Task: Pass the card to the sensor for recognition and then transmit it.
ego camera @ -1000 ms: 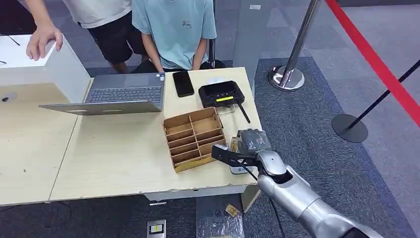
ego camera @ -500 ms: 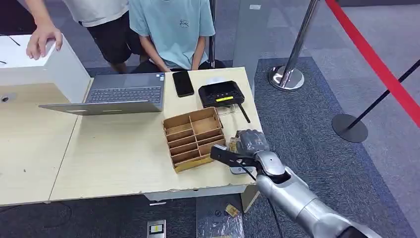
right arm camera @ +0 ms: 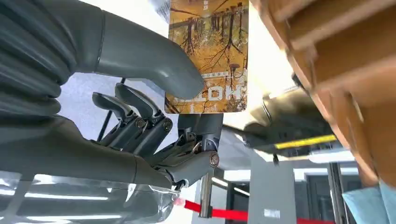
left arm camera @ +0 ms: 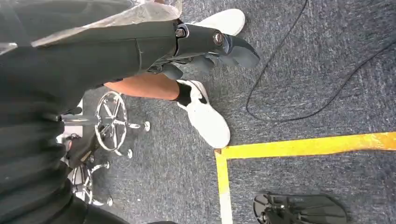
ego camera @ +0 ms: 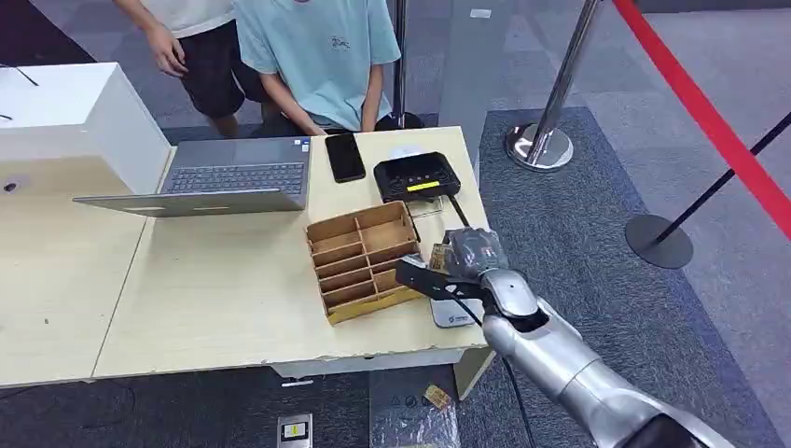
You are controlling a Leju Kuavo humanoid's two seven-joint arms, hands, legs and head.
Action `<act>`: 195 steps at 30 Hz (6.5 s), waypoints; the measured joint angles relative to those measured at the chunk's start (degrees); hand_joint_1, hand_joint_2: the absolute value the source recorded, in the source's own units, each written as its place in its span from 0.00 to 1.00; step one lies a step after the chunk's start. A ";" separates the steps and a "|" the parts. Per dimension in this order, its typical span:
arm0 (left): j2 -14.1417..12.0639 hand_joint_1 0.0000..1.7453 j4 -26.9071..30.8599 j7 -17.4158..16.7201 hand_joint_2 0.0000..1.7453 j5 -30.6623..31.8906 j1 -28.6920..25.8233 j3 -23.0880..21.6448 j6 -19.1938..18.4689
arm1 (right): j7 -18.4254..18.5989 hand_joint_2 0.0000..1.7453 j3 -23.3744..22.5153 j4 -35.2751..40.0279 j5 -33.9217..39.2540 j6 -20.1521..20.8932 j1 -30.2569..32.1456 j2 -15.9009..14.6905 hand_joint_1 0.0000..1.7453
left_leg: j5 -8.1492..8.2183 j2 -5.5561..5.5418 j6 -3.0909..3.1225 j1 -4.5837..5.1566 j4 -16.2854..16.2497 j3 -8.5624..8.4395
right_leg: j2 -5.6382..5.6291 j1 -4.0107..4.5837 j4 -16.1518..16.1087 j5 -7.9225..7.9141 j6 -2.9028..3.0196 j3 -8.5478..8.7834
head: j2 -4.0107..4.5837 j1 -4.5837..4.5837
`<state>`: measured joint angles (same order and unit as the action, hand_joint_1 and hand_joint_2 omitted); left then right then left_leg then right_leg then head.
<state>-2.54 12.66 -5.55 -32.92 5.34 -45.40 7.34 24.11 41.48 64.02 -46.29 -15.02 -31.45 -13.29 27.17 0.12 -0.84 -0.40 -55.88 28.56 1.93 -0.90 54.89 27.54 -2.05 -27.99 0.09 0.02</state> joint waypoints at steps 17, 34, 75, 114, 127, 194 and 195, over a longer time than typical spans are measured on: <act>0.00 0.00 0.00 0.15 1.00 -0.83 0.02 -0.52 0.06 | -0.46 1.00 -0.13 1.11 1.92 0.90 -1.14 0.02 1.00 | 0.01 0.00 0.00 0.00 0.00 0.03 | 0.00 0.00 0.00 0.00 0.00 -0.04 | 0.00 0.02; 0.00 0.00 0.00 1.11 1.00 -0.66 0.03 -1.77 0.31 | -0.50 1.00 -0.13 1.57 1.75 1.92 -6.46 0.02 1.00 | 0.01 0.00 0.00 0.00 0.00 0.04 | 0.00 0.00 0.00 0.00 0.00 -0.03 | 0.00 0.02; 0.04 0.00 0.00 2.29 1.00 -0.33 0.25 -4.72 -0.04 | -4.92 1.00 5.51 -11.47 3.41 9.94 -28.71 6.23 1.00 | -0.01 -0.03 0.00 0.00 0.00 0.24 | 0.01 0.01 0.03 -0.01 0.00 -0.21 | 0.00 0.02; 0.24 0.00 0.00 1.99 1.00 -1.46 0.24 -6.14 0.11 | -6.82 1.00 10.23 -23.32 -2.65 5.16 -31.98 8.46 0.00 | 0.00 -0.02 -0.01 0.00 -0.01 0.22 | 0.00 0.01 0.03 -0.01 0.00 -0.22 | 0.00 0.02; 0.24 0.00 0.00 1.55 1.00 -2.30 0.24 -6.21 0.11 | -6.84 1.00 10.27 -19.39 -4.13 6.89 -31.10 9.40 0.00 | 0.00 0.00 -0.01 -0.01 -0.01 0.21 | 0.00 0.02 0.03 -0.01 0.00 -0.22 | 0.00 0.00; -1.01 0.00 0.00 1.49 1.00 -3.93 0.46 -7.63 -0.04 | -6.78 1.00 10.73 -7.24 -2.67 13.16 -28.41 9.64 0.00 | 0.00 0.01 -0.01 -0.01 0.00 0.22 | -0.03 0.03 0.03 -0.01 0.01 -0.22 | 0.00 0.02; -1.01 0.00 0.00 1.51 1.00 -3.96 0.47 -7.63 -0.04 | -6.82 1.00 10.75 -7.65 -2.54 13.05 -28.41 9.73 0.00 | 0.00 0.02 -0.01 -0.01 0.00 0.22 | -0.03 0.03 0.03 -0.01 0.00 -0.22 | 0.00 0.02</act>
<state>-3.54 12.66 -4.04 -36.87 5.82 -53.02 7.30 17.29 52.24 56.37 -48.83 -1.97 -59.86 -3.56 27.17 0.14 -0.85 -0.41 -55.88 28.78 1.90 -0.87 54.92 27.53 -2.05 -28.21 0.09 0.04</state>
